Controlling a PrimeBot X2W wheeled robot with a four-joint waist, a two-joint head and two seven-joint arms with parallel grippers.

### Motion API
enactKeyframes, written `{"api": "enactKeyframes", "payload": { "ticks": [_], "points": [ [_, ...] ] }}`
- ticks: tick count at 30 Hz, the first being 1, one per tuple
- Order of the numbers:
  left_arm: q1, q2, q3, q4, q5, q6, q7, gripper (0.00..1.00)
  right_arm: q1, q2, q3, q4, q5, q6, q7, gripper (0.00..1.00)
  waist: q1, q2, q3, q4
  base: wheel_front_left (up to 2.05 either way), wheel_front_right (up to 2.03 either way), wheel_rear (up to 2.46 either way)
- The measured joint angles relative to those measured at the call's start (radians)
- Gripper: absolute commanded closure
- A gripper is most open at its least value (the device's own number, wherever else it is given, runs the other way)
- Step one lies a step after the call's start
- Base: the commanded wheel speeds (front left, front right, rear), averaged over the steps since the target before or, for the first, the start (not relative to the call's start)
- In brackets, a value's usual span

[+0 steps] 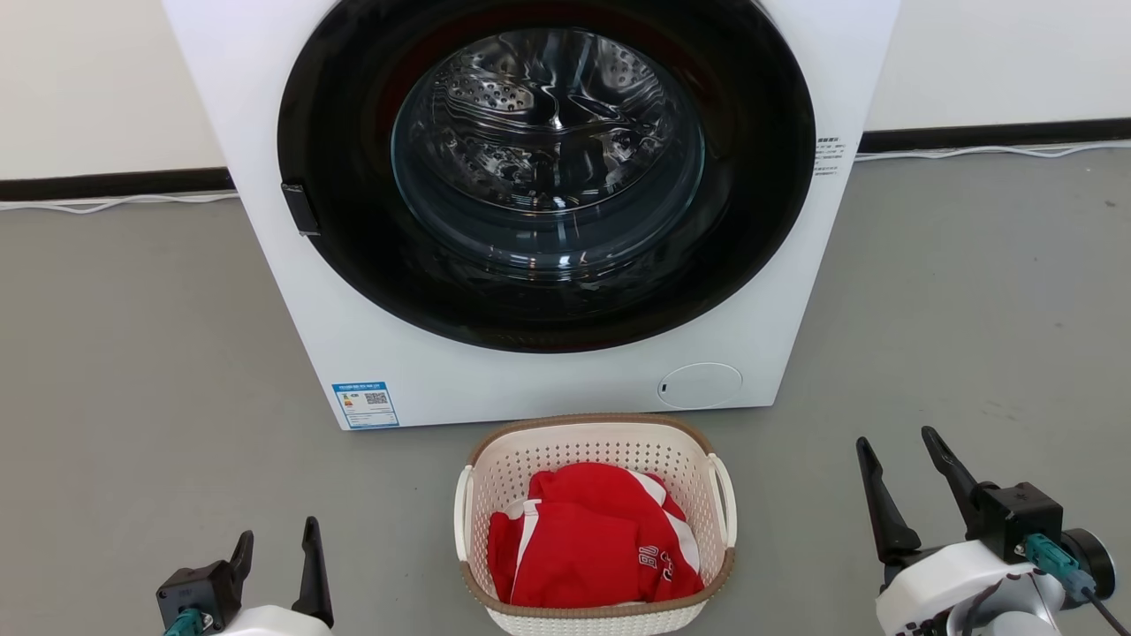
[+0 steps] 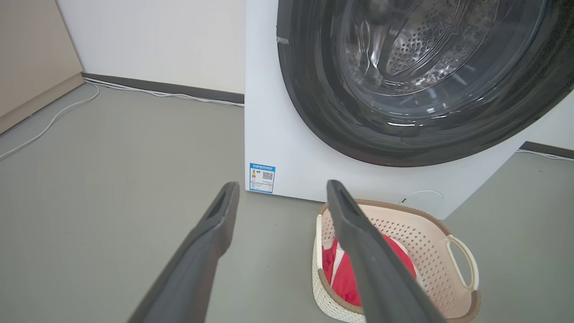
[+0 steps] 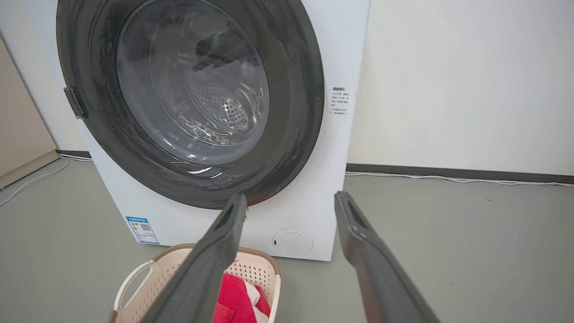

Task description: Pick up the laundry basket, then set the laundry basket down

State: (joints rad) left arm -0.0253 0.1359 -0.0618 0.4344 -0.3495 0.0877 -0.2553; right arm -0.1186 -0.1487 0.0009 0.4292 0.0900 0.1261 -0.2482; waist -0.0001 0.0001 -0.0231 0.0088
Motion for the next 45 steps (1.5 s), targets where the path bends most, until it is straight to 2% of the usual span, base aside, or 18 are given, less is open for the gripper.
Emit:
{"api": "enactKeyframes", "payload": {
  "ticks": [5,6,13,45],
  "points": [
    [0.0,0.0,0.005,-0.002,0.006,-0.002,0.0,0.0,0.0,0.002,-0.002,0.0,-0.003,0.0,0.0,0.0,0.0,0.0,-0.001,0.003,0.0,0.0,0.0],
    [0.0,0.0,0.004,-0.003,0.006,-0.013,0.0,1.0,0.0,0.004,-0.002,0.0,-0.005,0.0,0.0,1.0,0.0,0.0,-0.002,0.004,0.0,0.0,0.0],
    [0.04,-0.03,-0.003,0.059,-0.012,-0.012,0.01,1.0,0.056,0.033,0.003,0.063,0.007,0.0,0.012,1.0,0.0,0.0,-0.002,0.004,0.0,0.0,0.0],
    [0.036,-0.042,0.031,0.006,-0.33,-0.063,0.103,1.0,0.056,0.047,-0.03,0.007,0.395,0.0,0.094,1.0,0.0002,0.0,0.005,0.001,0.0,0.0,0.0]
  ]
}}
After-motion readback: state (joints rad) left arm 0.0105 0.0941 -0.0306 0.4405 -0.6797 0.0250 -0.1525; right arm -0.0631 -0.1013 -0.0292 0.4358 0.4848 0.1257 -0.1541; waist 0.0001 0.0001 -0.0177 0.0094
